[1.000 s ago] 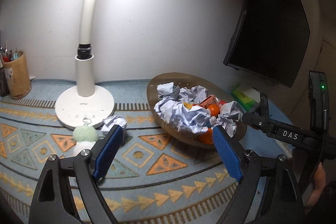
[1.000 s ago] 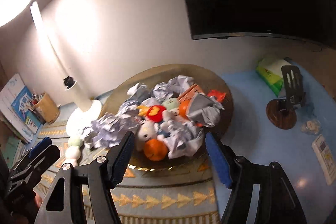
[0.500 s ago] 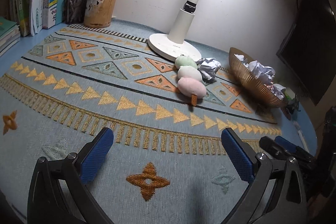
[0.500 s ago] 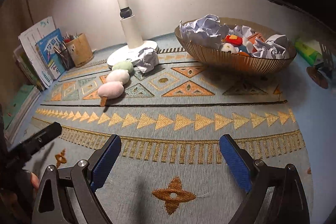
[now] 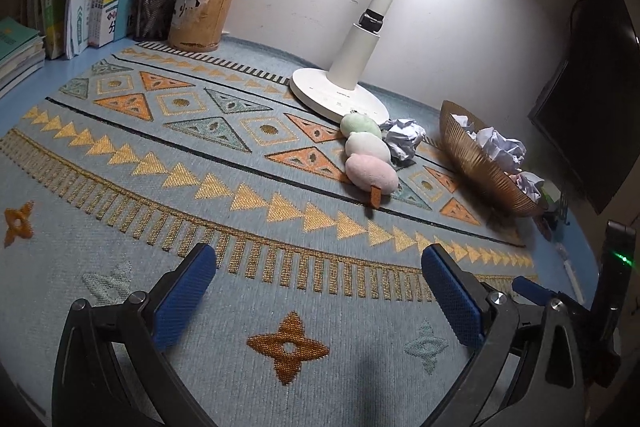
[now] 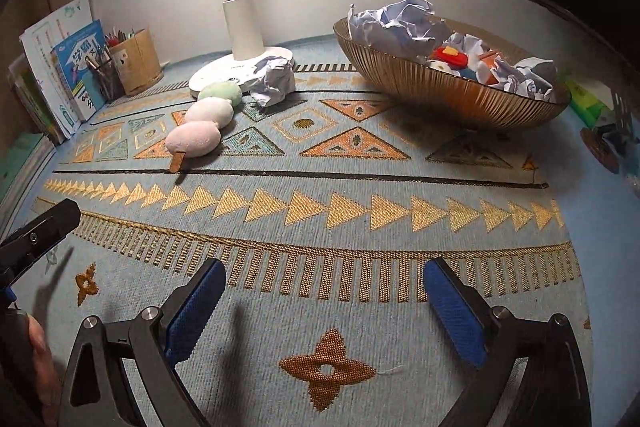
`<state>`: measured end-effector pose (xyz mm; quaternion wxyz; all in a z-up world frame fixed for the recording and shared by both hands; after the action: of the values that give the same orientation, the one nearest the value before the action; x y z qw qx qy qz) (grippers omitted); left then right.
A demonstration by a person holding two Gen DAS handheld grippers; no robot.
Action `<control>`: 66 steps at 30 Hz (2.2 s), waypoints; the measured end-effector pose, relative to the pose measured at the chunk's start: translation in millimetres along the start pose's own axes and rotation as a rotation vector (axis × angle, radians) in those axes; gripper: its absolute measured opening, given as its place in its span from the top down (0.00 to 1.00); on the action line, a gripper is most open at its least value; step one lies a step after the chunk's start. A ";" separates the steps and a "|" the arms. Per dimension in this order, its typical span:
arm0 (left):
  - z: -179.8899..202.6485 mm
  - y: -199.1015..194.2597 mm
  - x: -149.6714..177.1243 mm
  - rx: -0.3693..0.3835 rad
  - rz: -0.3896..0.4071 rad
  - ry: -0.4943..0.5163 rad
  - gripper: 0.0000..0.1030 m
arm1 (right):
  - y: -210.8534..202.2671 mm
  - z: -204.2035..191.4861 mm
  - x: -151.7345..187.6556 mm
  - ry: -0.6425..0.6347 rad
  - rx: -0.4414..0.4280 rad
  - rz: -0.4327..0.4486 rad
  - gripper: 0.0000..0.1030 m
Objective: Organize objects
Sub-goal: 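Move both open tools back toward the stacked plush and last paper ball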
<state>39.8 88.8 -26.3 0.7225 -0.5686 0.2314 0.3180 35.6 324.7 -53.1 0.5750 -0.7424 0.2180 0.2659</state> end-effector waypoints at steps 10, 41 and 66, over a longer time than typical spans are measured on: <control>-1.2 3.0 0.9 -0.027 -0.014 0.003 0.01 | 4.0 3.0 1.0 0.026 -0.015 -0.025 0.04; -6.1 -0.4 1.8 -0.042 0.002 -0.032 0.01 | -9.0 -18.2 -0.5 -0.117 0.060 0.041 0.04; 26.2 27.3 -32.2 -0.021 -0.026 0.280 0.01 | 20.0 -18.7 -44.8 0.100 -0.276 -0.074 0.05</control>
<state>-2.9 111.9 -15.8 0.6812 -0.6179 0.3190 0.2286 -8.4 302.5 -35.3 0.4653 -0.8342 0.1803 0.2345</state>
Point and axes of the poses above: each gripper's, at about its wrist camera, not at the fingertips, and y roughly the way its jaws point, z to its right, x to its underside, the point moved 7 cm from there along y, roughly the way its jaws point, and after that the axes turned 11 degrees about -x, right-handed, at the moved point
